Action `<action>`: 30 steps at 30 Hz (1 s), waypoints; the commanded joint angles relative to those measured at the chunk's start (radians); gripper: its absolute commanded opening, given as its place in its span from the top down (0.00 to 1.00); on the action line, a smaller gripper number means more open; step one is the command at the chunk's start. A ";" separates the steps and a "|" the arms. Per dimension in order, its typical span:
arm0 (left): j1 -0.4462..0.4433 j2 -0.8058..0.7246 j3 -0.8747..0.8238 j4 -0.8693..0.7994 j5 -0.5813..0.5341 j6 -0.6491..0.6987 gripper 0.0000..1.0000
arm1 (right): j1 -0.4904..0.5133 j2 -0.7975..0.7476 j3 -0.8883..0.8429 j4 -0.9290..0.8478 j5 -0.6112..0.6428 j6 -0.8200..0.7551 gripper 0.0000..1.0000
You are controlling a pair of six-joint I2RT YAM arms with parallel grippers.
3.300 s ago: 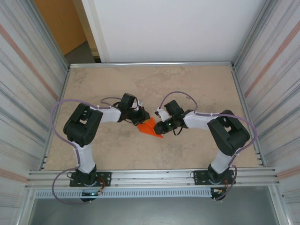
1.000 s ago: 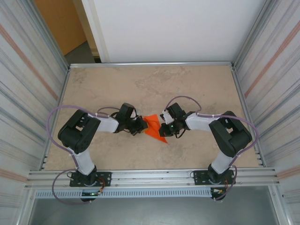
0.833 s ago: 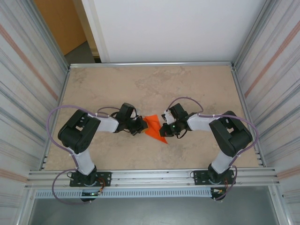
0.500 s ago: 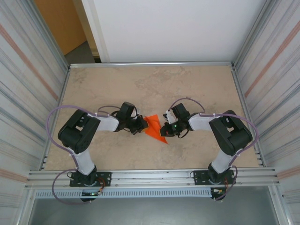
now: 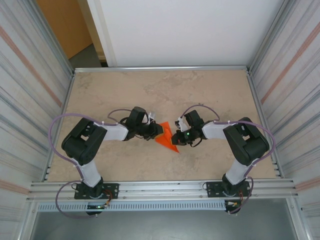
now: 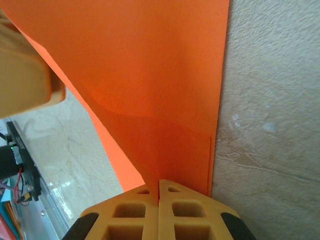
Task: Fold a paper plane with a square sheet of paper (pick it up from the middle)
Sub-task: Fourth fold the wing at the center of the table.
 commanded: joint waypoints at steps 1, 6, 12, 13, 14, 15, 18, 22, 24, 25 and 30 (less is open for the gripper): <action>-0.016 0.008 0.040 0.035 0.034 0.025 0.87 | -0.007 0.015 -0.011 0.001 -0.024 0.024 0.98; -0.020 0.041 0.066 0.024 0.033 0.026 0.88 | -0.008 0.014 -0.013 0.003 -0.024 0.026 0.97; -0.020 0.081 0.095 0.003 0.028 0.029 0.90 | -0.011 0.001 -0.015 0.003 -0.027 0.032 0.95; -0.020 0.087 0.100 -0.002 0.025 0.028 0.91 | -0.012 -0.003 -0.014 0.001 -0.029 0.032 0.94; -0.019 0.092 0.104 -0.007 0.025 0.030 0.91 | -0.013 -0.007 -0.013 0.000 -0.030 0.032 0.94; -0.020 0.095 0.106 -0.012 0.023 0.030 0.91 | -0.012 -0.011 -0.013 -0.002 -0.030 0.032 0.93; -0.021 0.103 0.117 -0.033 0.014 0.035 0.92 | -0.013 -0.029 -0.012 -0.008 -0.038 0.035 0.87; -0.017 0.112 0.126 -0.050 0.007 0.039 0.92 | -0.013 -0.059 -0.019 -0.010 -0.069 0.032 0.77; -0.015 0.115 0.128 -0.054 0.008 0.039 0.93 | -0.014 -0.078 -0.022 -0.020 -0.064 0.032 0.75; -0.014 0.116 0.129 -0.058 0.006 0.039 0.93 | -0.016 -0.090 -0.025 -0.024 -0.059 0.033 0.73; -0.011 0.119 0.132 -0.065 0.004 0.039 0.93 | -0.017 -0.145 -0.043 -0.071 -0.001 0.019 0.70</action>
